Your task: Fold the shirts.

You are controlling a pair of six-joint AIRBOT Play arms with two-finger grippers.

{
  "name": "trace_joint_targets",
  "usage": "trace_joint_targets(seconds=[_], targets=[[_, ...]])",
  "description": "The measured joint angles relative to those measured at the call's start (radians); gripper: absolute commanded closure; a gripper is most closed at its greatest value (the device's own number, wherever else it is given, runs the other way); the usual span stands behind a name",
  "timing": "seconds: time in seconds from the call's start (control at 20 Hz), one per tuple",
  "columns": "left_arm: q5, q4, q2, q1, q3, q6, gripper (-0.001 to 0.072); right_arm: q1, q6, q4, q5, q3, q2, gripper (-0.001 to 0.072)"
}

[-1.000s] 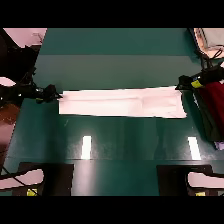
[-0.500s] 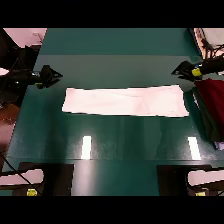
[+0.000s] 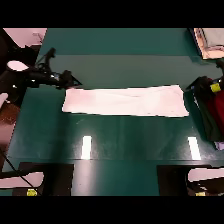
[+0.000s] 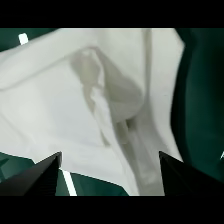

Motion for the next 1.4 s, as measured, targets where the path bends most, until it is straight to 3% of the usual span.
trace_joint_targets(seconds=[0.35, 0.75, 0.95, 1.05, 1.1, 1.4], targets=[[0.056, 0.048, 0.0, -0.181, 0.001, -0.005, 0.0683, -0.083, -0.156, 0.105, -0.062, -0.153, -0.051, 0.002], [0.086, 0.057, 0.0, -0.221, 0.001, -0.05, 0.0683, -0.025, -0.219, 0.165, -0.038, -0.107, -0.149, 0.0024], [0.091, 0.058, 0.0, -0.223, 0.001, -0.054, 0.0684, 0.037, -0.225, 0.152, -0.011, -0.058, -0.179, 0.0301], [0.097, 0.061, -0.004, -0.223, 0.001, -0.059, 0.0684, 0.055, -0.227, 0.154, -0.006, -0.046, -0.183, 0.0622], [0.1, 0.064, -0.008, -0.224, 0.001, -0.068, 0.0684, 0.061, -0.227, 0.153, -0.002, -0.042, -0.184, 0.0695], [0.187, 0.1, -0.058, -0.275, 0.017, -0.101, 0.0684, 0.082, -0.224, 0.154, 0.027, -0.034, -0.138, 0.0697]])
